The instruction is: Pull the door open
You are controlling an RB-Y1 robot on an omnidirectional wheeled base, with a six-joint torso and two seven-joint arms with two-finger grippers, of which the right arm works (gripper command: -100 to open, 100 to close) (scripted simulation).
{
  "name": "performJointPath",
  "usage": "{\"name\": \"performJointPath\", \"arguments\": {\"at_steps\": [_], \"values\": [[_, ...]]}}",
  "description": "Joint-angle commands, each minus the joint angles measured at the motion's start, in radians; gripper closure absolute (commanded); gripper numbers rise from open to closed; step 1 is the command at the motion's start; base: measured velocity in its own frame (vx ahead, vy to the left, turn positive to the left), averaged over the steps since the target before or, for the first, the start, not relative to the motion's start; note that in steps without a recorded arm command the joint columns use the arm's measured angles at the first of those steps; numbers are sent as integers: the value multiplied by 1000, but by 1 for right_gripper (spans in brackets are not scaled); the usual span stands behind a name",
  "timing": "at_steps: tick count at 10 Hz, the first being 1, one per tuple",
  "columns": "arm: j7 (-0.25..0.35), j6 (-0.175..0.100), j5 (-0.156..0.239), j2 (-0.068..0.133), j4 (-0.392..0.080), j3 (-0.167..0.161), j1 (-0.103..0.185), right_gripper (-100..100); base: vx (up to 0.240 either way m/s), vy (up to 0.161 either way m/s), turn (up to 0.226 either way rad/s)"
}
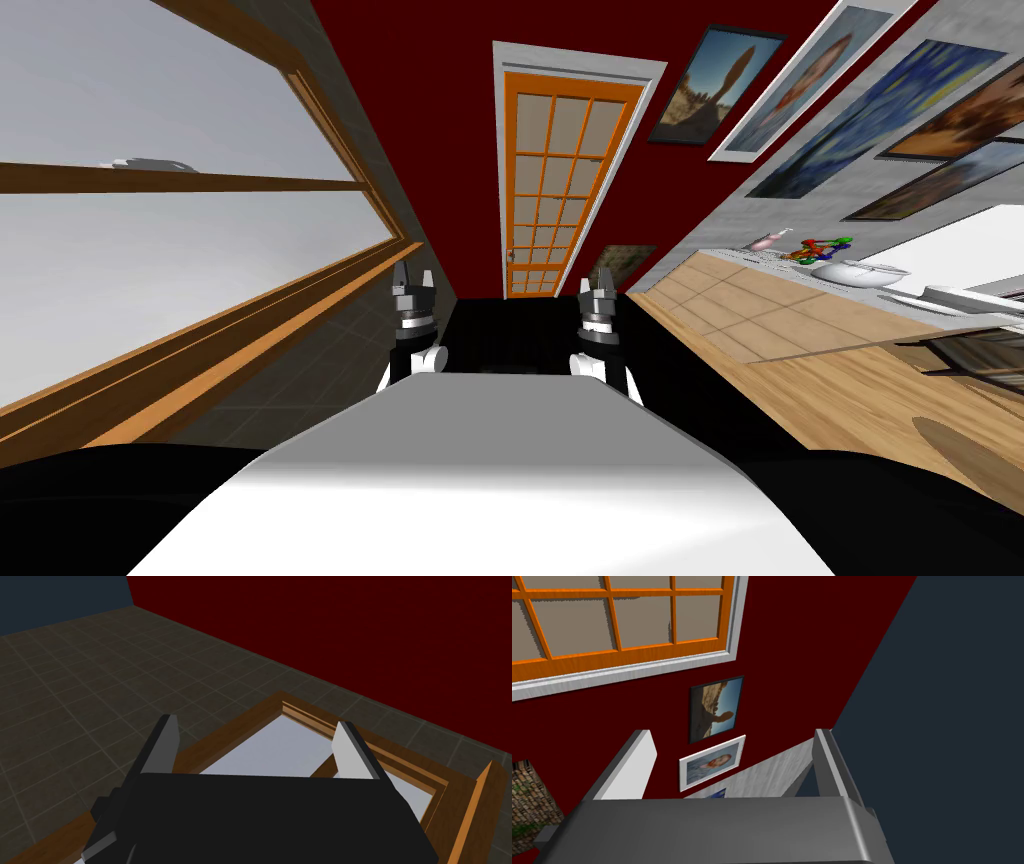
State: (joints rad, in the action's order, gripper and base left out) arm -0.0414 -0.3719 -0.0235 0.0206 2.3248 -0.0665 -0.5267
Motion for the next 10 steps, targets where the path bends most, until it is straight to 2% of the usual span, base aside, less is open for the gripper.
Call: {"name": "performJointPath", "arguments": {"at_steps": [1,4,10], "values": [[-18,-11,-11,11,-23,5,2,-100,98,25,2],[-49,-29,-30,26,-62,15,6,-100,176,64,-2],[-155,-92,-93,62,-189,46,19,-100,193,90,-1]]}}
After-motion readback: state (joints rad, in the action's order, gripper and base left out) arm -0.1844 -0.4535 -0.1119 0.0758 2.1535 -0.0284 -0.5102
